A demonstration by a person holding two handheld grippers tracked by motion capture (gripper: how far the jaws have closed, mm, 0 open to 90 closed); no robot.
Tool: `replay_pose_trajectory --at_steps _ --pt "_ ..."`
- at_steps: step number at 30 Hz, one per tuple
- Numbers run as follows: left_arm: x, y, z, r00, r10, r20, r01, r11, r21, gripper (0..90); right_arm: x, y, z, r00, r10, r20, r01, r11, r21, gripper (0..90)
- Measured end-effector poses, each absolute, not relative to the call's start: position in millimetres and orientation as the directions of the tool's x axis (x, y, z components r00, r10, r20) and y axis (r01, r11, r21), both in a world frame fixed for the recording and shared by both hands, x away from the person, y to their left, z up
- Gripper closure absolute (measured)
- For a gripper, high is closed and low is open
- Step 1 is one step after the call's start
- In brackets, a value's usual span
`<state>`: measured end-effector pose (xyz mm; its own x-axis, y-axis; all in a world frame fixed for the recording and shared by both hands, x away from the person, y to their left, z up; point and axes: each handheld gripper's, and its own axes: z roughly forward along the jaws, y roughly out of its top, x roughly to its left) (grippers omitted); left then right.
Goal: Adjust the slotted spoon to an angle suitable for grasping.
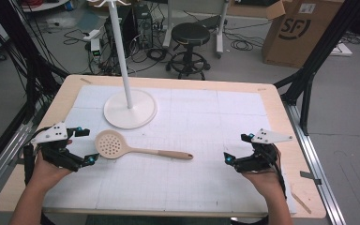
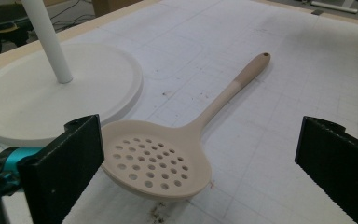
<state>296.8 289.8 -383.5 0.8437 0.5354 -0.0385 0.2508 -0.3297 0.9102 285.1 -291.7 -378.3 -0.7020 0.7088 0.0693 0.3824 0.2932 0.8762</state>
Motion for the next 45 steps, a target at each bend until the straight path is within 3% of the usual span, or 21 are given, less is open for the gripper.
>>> replay_pose_trajectory --at_steps 15,45 --pt "295 287 -383 0.847 0.530 -0.040 0.243 -0.320 0.916 1.7 282 -292 -379 -0.715 0.696 0.066 0.373 0.300 0.878 0.2" --pt "296 288 -378 0.849 0.527 -0.032 0.230 -0.313 0.921 1.6 301 -243 -361 -0.785 0.619 0.031 0.341 0.390 0.855 0.3"
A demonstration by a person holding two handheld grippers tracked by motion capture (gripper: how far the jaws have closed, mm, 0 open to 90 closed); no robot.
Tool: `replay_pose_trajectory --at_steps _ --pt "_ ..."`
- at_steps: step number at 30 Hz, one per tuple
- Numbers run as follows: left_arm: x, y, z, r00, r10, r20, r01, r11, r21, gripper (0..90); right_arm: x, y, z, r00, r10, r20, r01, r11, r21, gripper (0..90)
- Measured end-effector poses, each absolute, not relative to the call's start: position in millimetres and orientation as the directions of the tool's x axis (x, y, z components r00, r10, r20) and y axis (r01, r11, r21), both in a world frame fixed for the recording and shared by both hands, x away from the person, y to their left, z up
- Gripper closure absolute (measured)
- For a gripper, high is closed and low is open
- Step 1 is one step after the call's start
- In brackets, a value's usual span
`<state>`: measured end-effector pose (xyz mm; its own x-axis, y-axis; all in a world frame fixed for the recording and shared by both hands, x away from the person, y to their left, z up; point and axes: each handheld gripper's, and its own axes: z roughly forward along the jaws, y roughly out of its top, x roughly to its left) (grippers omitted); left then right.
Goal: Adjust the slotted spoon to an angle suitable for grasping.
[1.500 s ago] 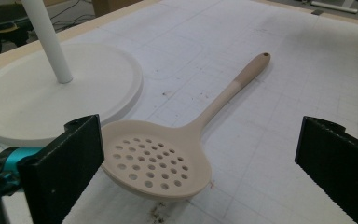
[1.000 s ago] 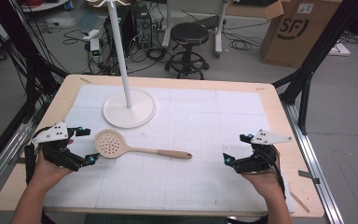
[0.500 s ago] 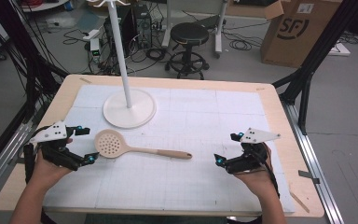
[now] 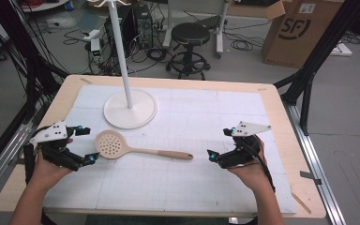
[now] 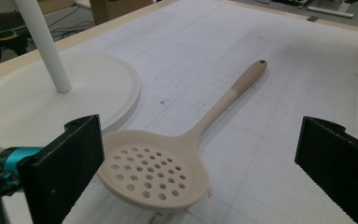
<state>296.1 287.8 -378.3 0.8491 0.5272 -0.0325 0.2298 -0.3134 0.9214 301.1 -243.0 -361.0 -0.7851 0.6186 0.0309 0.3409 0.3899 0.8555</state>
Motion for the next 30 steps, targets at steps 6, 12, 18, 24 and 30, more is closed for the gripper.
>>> replay_pose_trajectory --at_steps 6,12,18,24,30 --pt "296 288 -378 0.849 0.528 -0.030 0.228 -0.313 0.922 1.6 310 -226 -358 -0.801 0.598 0.028 0.334 0.407 0.850 0.3" --pt "296 288 -378 0.851 0.524 -0.029 0.226 -0.315 0.922 1.7 320 -212 -354 -0.816 0.578 0.036 0.337 0.424 0.841 0.3" --pt "296 287 -378 0.851 0.525 -0.029 0.228 -0.319 0.920 1.7 331 -191 -353 -0.831 0.556 0.027 0.336 0.463 0.820 2.2" --pt "296 287 -379 0.853 0.522 -0.025 0.225 -0.323 0.919 1.7 341 -161 -351 -0.853 0.521 0.018 0.325 0.505 0.799 3.0" --pt "296 289 -378 0.850 0.526 -0.029 0.224 -0.312 0.923 1.7 349 -135 -354 -0.872 0.490 -0.001 0.311 0.554 0.772 3.2"
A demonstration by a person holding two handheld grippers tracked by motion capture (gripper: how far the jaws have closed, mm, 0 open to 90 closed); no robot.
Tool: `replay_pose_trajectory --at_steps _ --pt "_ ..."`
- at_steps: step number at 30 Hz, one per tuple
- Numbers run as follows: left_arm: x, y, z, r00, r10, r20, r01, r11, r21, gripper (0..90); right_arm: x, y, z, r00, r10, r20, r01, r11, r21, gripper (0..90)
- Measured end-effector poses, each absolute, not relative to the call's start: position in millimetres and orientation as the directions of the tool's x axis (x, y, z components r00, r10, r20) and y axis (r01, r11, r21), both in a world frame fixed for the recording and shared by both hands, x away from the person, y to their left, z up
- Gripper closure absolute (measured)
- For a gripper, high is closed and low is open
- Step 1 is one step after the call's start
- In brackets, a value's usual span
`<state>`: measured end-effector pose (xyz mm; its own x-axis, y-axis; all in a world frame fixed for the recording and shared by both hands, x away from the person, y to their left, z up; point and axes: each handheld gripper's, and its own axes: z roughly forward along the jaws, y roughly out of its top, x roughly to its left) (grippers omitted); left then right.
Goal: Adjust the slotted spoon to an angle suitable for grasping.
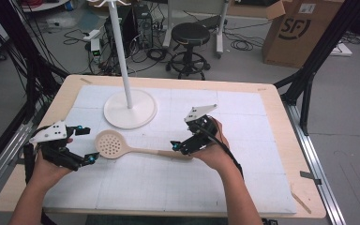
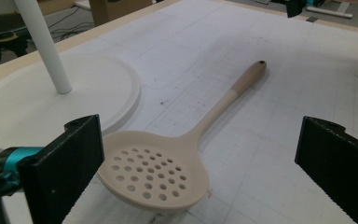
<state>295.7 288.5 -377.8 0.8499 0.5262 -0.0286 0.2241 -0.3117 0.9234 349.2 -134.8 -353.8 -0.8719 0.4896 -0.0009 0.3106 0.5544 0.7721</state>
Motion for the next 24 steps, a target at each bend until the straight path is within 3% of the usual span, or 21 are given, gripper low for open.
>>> replay_pose_trajectory --at_steps 10,12,24 --pt "295 292 -376 0.848 0.530 -0.033 0.224 -0.301 0.927 1.7 359 -115 -354 -0.881 0.473 -0.018 0.311 0.608 0.730 7.4" --pt "295 292 -376 0.850 0.526 -0.030 0.220 -0.302 0.927 1.7 360 -112 -354 -0.889 0.458 -0.022 0.305 0.626 0.718 14.7" --pt "295 291 -375 0.851 0.524 -0.030 0.220 -0.303 0.927 1.7 359 -98 -361 -0.906 0.421 -0.039 0.290 0.687 0.667 18.8"
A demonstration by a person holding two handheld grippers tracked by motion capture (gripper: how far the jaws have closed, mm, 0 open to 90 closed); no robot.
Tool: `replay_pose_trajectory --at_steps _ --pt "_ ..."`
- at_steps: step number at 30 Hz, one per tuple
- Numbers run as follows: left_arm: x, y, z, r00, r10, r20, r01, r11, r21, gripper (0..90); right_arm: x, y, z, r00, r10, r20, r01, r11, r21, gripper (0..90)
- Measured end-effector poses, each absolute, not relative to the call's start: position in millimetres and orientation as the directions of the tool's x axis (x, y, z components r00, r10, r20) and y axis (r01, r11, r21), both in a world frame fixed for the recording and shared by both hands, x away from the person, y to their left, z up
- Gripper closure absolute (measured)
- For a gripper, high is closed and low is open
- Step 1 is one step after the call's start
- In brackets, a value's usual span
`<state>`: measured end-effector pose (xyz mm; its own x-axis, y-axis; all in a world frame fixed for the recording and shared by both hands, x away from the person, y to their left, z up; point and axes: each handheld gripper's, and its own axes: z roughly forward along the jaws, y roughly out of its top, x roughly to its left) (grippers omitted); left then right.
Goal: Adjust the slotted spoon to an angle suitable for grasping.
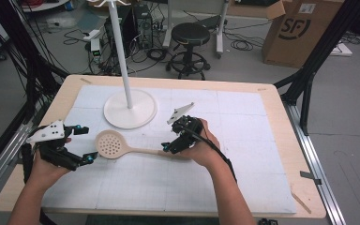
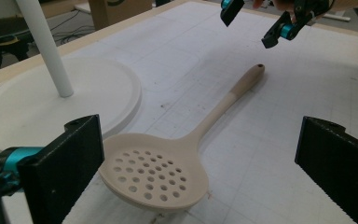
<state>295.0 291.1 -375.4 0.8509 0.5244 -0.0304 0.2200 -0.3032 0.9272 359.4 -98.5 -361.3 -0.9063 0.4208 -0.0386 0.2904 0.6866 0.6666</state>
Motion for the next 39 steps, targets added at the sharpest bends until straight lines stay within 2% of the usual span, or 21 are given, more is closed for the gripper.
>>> replay_pose_trajectory --at_steps 10,34,39 --pt "295 292 -375 0.851 0.525 -0.036 0.222 -0.296 0.929 1.7 361 -85 -369 -0.924 0.382 -0.029 0.281 0.727 0.626 28.4" --pt "295 296 -373 0.848 0.530 -0.031 0.220 -0.297 0.929 1.7 363 -65 -389 -0.935 0.356 -0.003 0.292 0.772 0.565 34.7" --pt "295 295 -374 0.850 0.526 -0.031 0.220 -0.299 0.929 1.7 366 -53 -407 -0.939 0.342 0.030 0.306 0.795 0.523 43.1"
